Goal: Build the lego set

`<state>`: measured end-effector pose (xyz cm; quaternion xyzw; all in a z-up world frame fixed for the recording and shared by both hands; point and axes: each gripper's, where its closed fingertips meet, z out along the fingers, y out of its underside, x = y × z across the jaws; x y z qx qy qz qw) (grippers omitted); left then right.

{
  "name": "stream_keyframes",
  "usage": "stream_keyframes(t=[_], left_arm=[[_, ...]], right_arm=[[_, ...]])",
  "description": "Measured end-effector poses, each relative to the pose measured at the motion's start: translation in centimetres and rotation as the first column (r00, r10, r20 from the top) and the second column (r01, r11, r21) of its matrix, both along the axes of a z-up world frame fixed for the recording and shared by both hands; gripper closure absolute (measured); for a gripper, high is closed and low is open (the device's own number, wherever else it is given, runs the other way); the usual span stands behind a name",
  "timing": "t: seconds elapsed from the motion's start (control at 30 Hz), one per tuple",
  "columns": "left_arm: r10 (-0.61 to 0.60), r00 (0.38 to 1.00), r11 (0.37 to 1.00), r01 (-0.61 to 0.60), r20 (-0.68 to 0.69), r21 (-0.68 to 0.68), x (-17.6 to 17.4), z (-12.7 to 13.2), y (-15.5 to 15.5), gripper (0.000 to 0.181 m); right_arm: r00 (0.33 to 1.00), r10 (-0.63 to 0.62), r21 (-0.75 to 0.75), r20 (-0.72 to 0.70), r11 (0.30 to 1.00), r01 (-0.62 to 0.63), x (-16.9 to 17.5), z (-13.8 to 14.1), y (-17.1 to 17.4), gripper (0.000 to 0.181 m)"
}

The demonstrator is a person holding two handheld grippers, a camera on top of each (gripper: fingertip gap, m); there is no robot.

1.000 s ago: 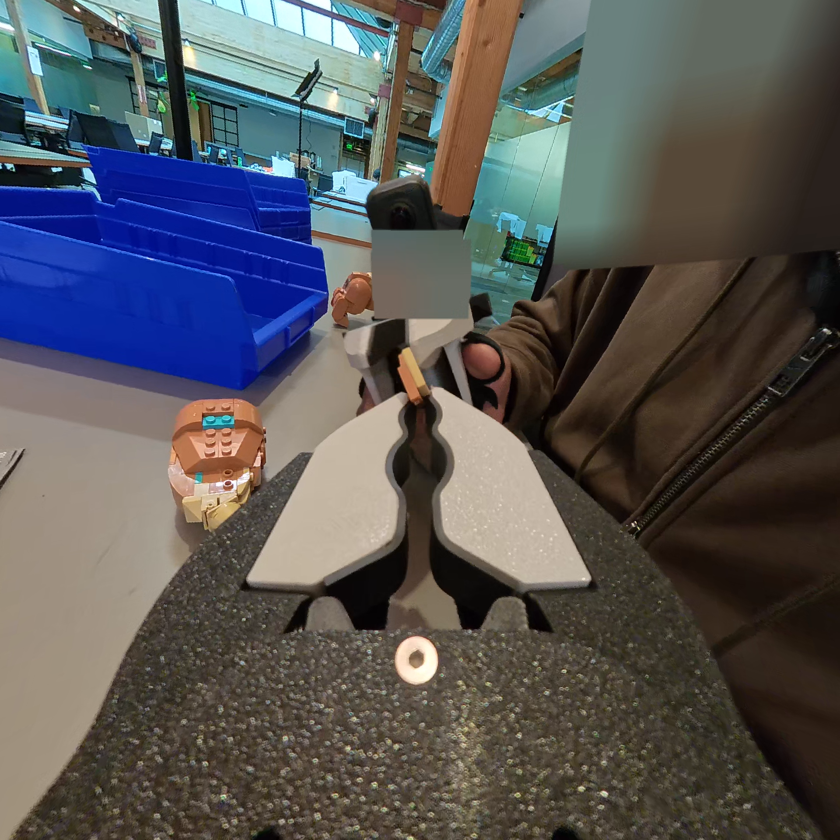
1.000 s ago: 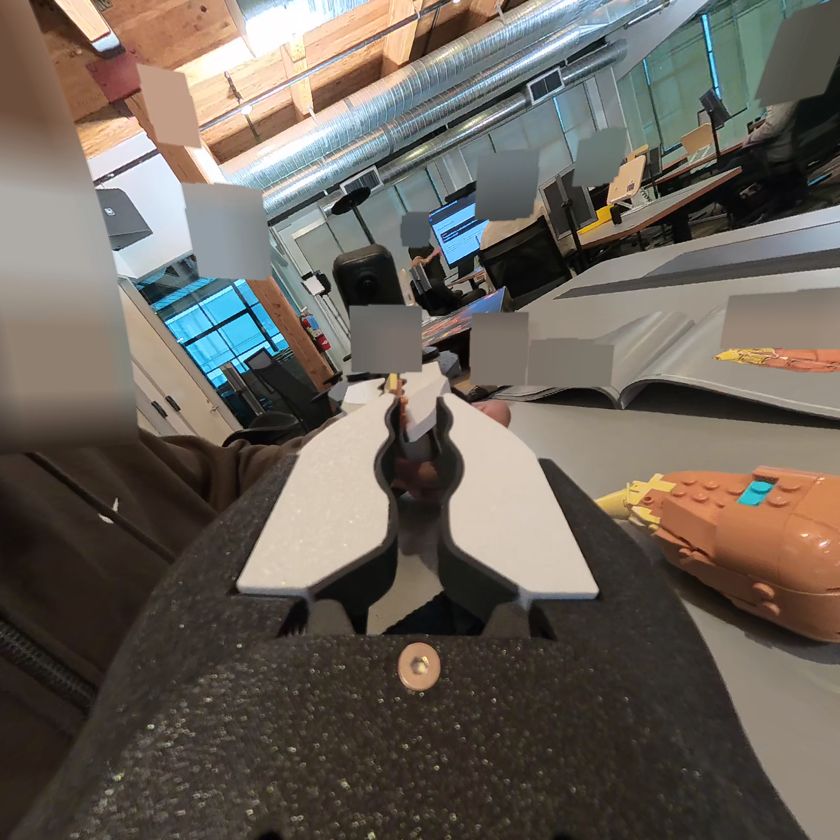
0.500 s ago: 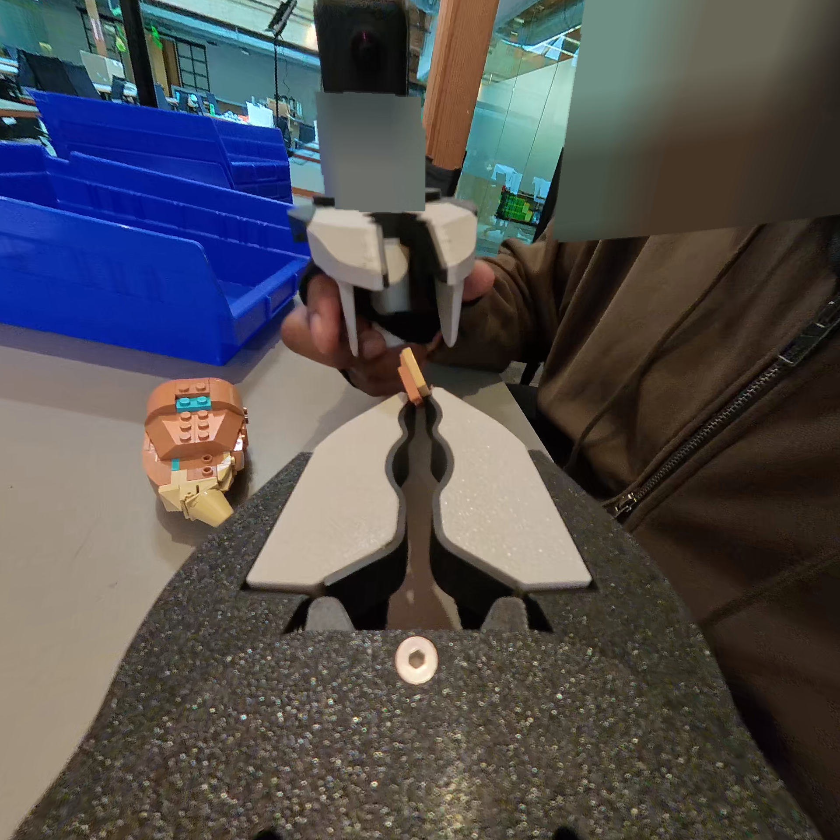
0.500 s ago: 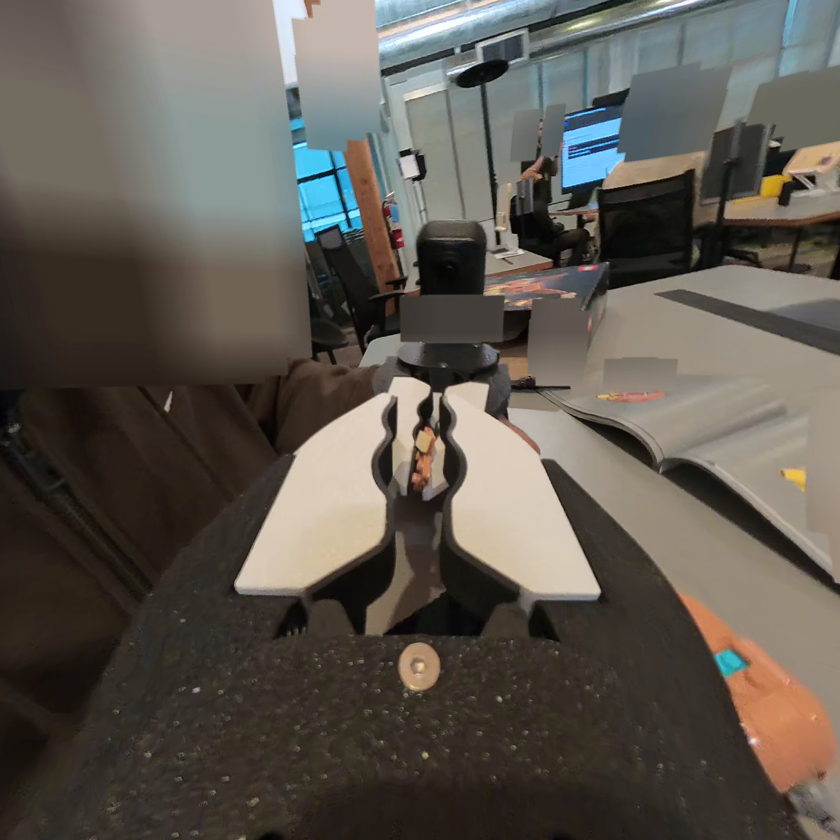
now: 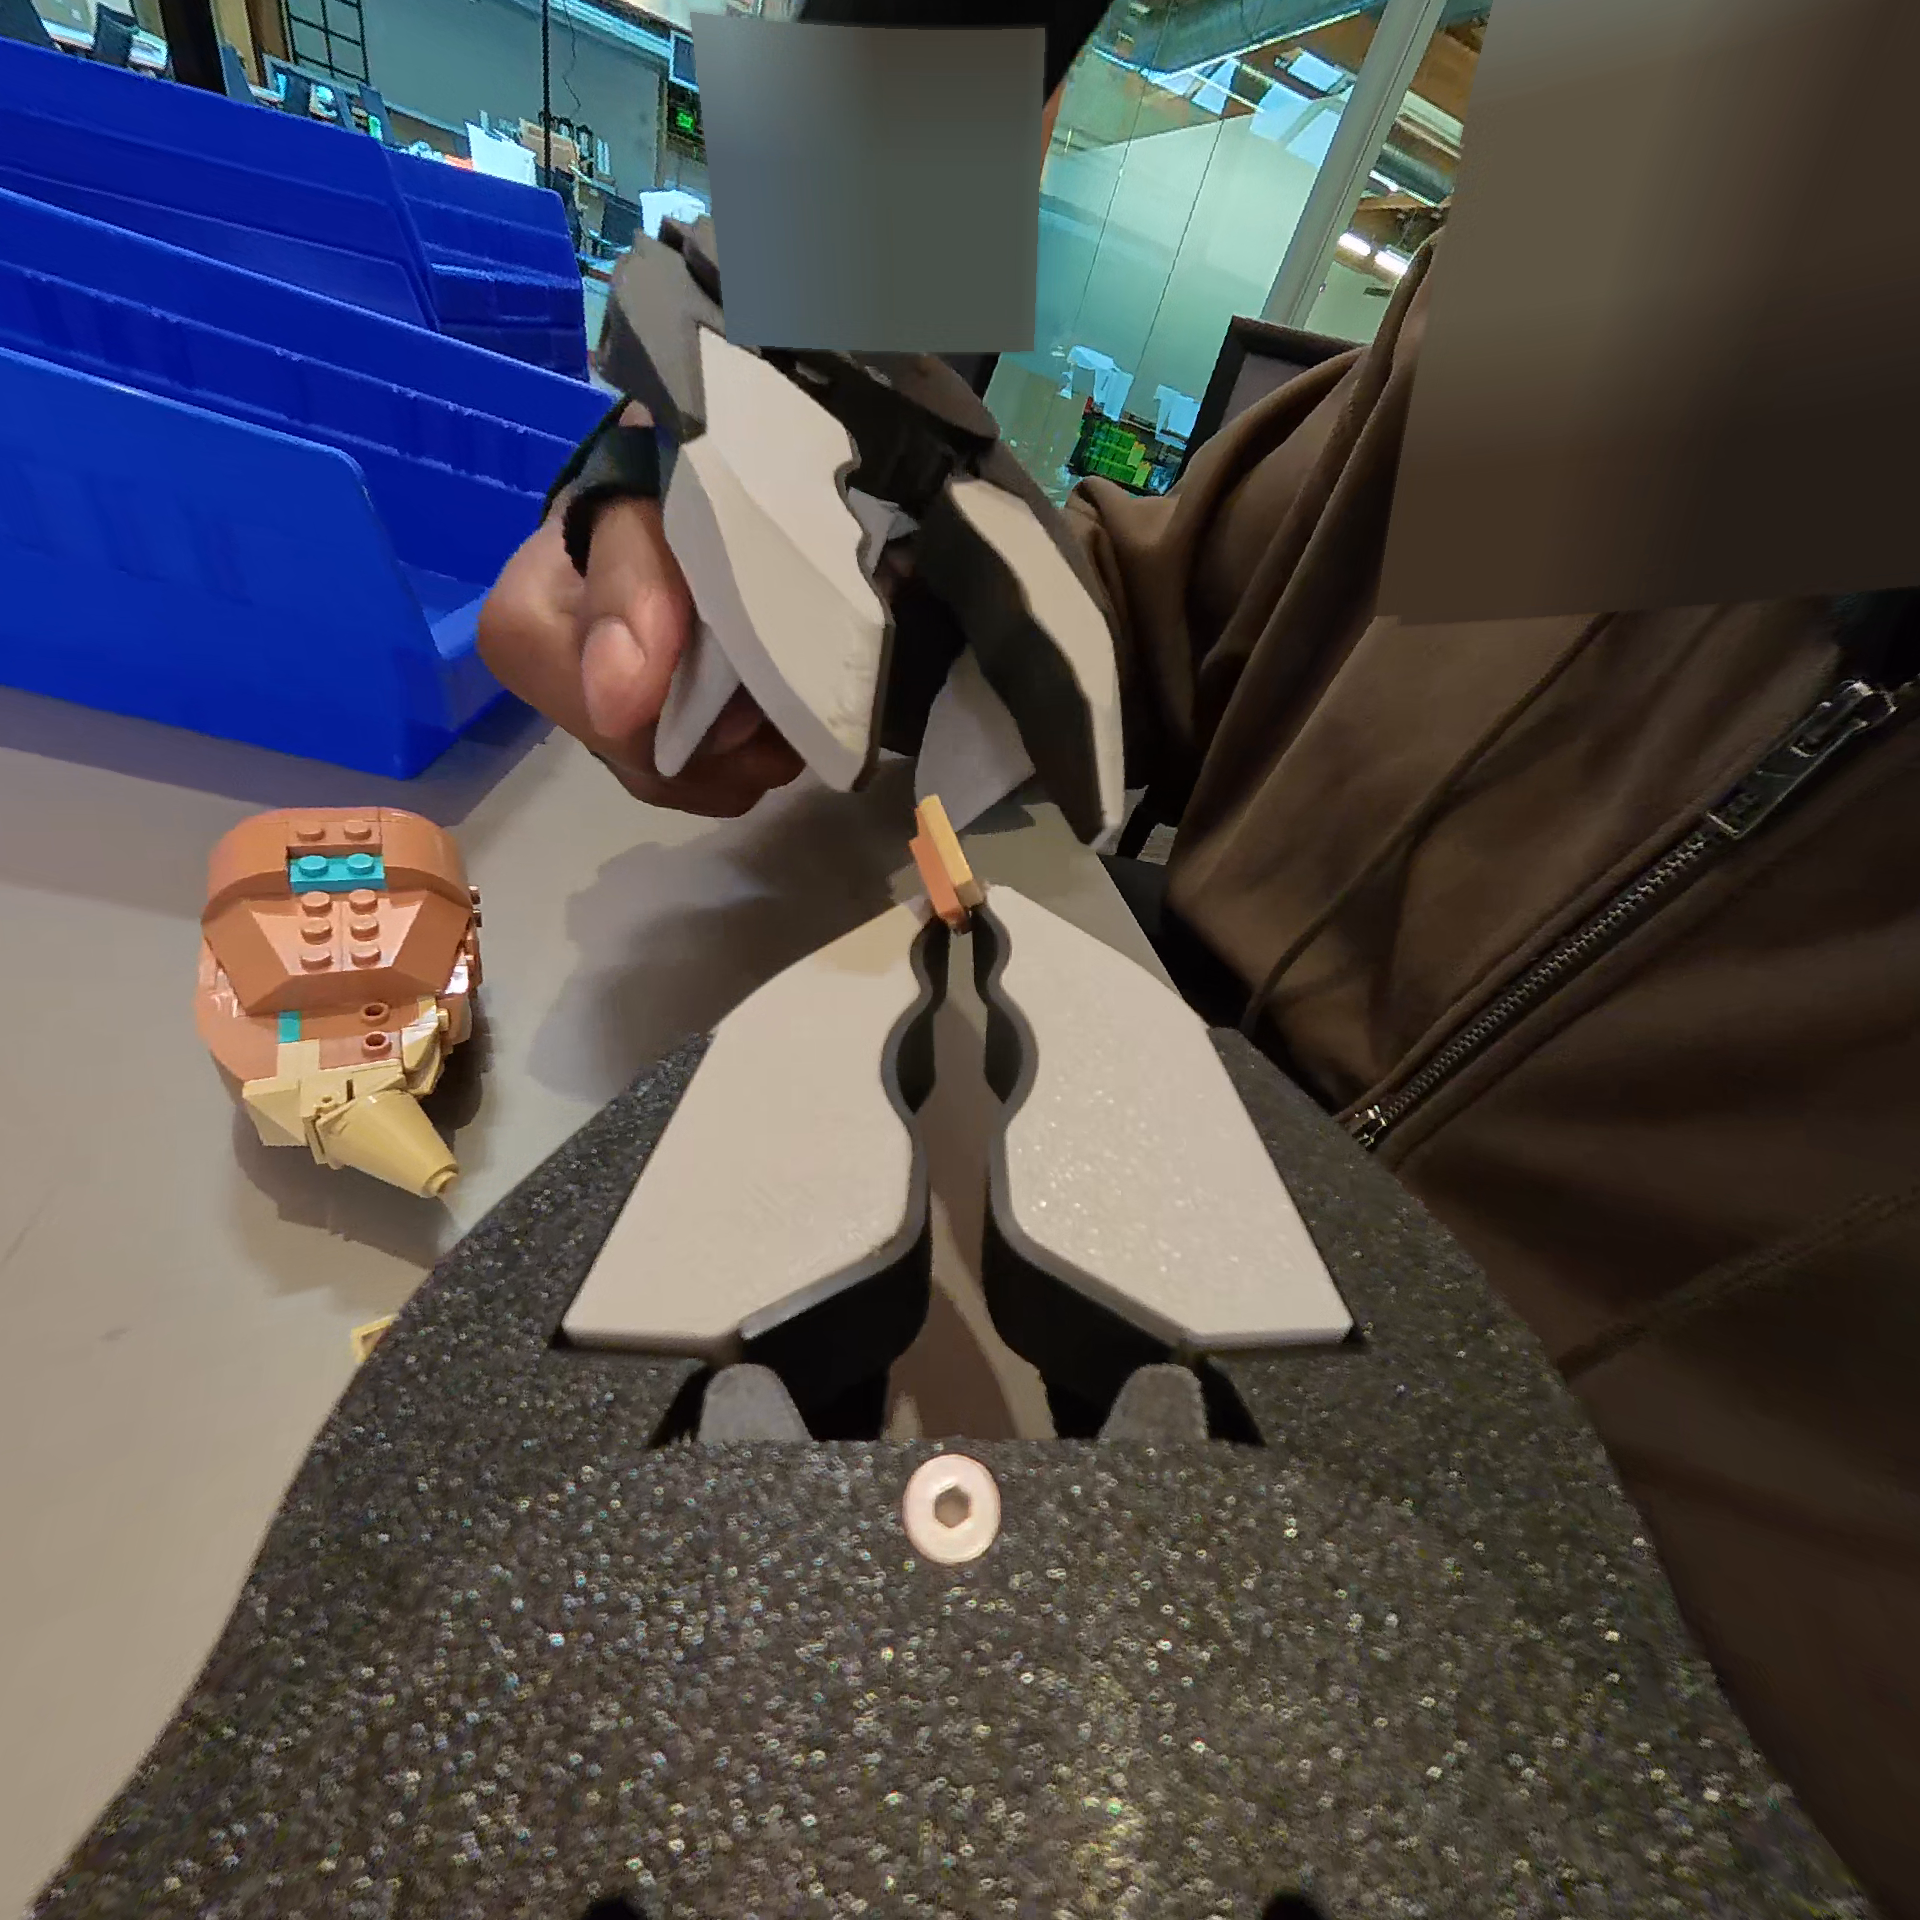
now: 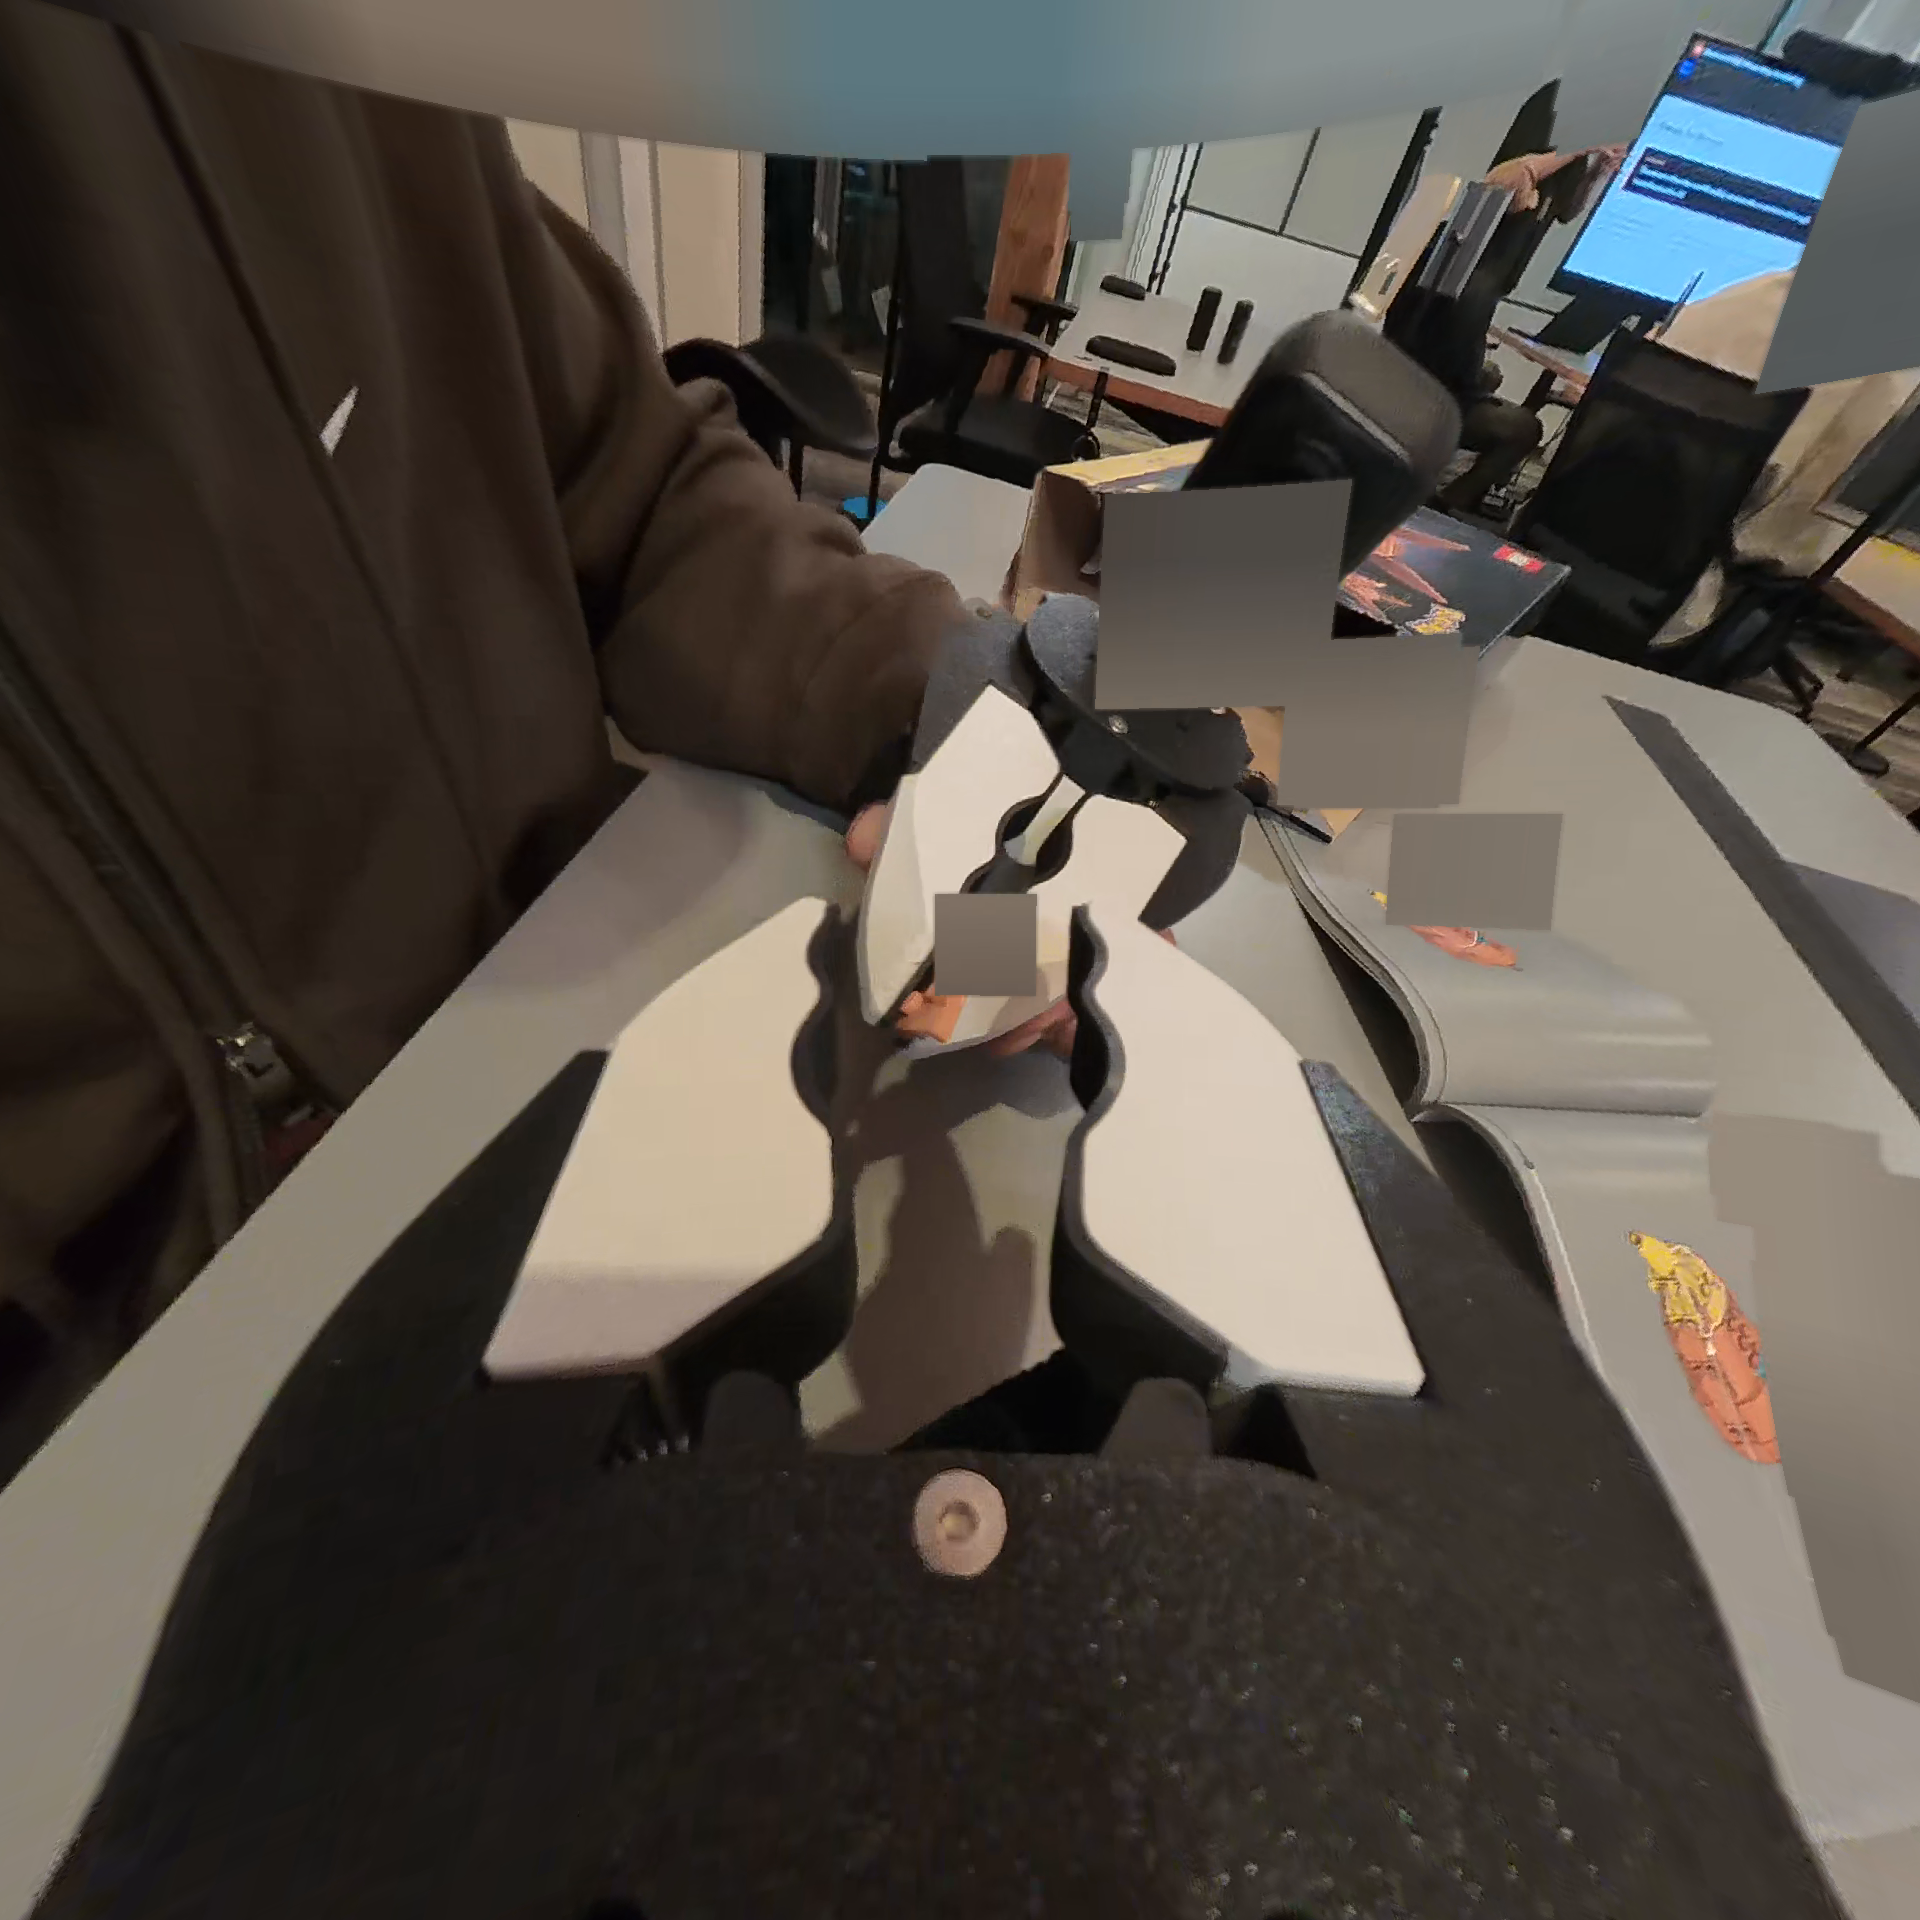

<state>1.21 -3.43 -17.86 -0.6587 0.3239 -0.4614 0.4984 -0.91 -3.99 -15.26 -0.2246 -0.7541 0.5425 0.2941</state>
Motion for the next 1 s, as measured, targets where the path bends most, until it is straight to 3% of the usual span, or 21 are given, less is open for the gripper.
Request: stream_keyframes(t=[0.3,1.0], left_arm=[[-0.028,0.999,0.999,0.029,0.034,-0.028,0.1,0.2,-0.3,0.177],[0.005,0.993,0.998,0.002,0.119,-0.060,-0.8,1.0,0.3,0.177]], right_arm=[[0.997,0.009,0.178,-0.079,0.984,0.006,-0.2,-1.7,-0.8,0.132],[0.949,-0.125,0.261,-0.291,0.944,0.204,-1.0,-1.3,0.3,0.151]])
